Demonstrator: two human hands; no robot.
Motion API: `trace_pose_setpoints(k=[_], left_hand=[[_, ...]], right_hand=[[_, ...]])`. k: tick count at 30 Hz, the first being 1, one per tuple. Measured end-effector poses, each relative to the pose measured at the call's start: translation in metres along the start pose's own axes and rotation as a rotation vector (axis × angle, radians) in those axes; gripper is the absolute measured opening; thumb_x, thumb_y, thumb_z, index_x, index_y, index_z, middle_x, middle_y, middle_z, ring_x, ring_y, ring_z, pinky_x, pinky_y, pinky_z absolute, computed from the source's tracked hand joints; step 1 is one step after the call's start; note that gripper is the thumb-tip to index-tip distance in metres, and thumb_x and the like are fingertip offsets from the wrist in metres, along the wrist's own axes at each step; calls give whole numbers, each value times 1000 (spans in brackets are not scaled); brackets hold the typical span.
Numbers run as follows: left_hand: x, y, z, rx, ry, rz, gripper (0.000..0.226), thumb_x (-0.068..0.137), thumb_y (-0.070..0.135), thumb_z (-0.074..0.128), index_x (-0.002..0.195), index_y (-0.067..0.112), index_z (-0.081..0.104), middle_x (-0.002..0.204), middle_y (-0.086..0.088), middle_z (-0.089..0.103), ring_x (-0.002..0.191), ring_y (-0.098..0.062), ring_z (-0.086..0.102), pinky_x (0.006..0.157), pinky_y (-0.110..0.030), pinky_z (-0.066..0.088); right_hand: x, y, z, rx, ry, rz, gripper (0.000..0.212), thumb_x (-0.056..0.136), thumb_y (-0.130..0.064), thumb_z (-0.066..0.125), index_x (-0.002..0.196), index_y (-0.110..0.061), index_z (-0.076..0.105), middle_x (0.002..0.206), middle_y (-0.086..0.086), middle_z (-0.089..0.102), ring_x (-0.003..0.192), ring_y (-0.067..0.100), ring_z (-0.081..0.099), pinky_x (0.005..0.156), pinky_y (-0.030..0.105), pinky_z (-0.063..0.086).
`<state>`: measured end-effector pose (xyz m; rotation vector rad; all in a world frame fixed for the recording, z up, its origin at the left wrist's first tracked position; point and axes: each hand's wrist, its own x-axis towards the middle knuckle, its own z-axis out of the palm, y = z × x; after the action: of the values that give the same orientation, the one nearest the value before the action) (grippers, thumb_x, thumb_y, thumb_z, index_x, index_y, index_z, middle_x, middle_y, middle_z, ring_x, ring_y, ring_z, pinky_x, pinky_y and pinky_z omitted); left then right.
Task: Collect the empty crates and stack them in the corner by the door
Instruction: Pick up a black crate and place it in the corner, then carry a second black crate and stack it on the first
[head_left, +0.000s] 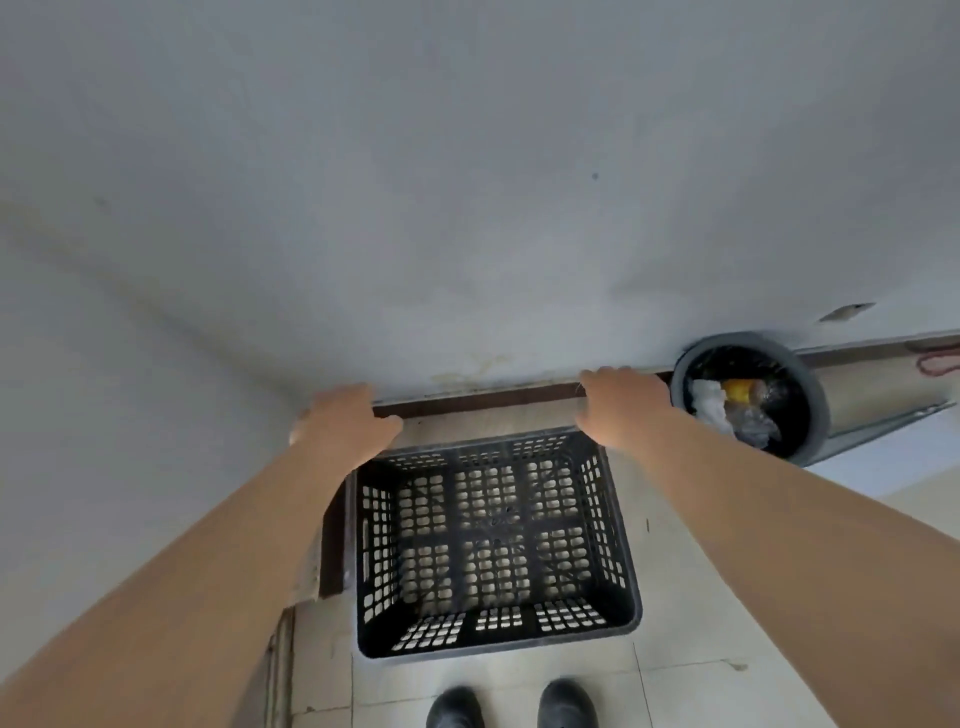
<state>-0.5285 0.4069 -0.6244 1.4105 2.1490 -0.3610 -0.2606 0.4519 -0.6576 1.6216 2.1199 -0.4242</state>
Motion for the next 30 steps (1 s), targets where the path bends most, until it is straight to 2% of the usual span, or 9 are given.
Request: trace_pose_setpoints(k=[2,6,10,15,22,30], left_hand=[[-27,25,-59,70,79,79,57,91,39,51,143,17,40,141,-10,47,129,-30,42,103,-41,39],[-99,65,-164,252,291,203,55,93,40,48,142,17,40,139,-5,48,129,-26,42,101,-38,36],[-175,89,-251,354,483,279,55,92,40,48,141,17,39,136,-3,50,127,-25,43,100,-36,35],[-259,106,-342,410,681,385,54,92,41,48,139,17,40,134,-3,51,125,-25,44,99,-36,34],[-333,134,-421,465,913,594,55,92,43,47,139,16,42,133,-3,53,125,-26,45,100,-36,34],[-398,179,-446,514,1008,939,57,92,46,46,140,17,40,133,-1,52,124,-24,45,98,-35,34]], right_hand=[[-22,3,-61,-87,66,-37,40,98,-31,42,134,-13,44,127,6,53,117,26,50,89,36,40],[-77,20,-181,-232,257,-77,37,98,-30,41,131,-14,45,124,5,54,114,24,50,78,33,34],[-144,37,-286,-280,406,-38,39,99,-32,39,133,-14,43,126,5,52,117,25,48,77,32,30],[-235,57,-383,-300,557,60,44,99,-37,39,137,-14,40,130,6,50,120,26,46,81,34,32],[-337,71,-449,-288,667,270,49,98,-42,38,140,-16,38,134,7,48,123,27,43,88,36,35],[-442,72,-460,-262,746,565,53,98,-45,36,143,-17,36,137,6,46,126,26,41,97,38,32]])
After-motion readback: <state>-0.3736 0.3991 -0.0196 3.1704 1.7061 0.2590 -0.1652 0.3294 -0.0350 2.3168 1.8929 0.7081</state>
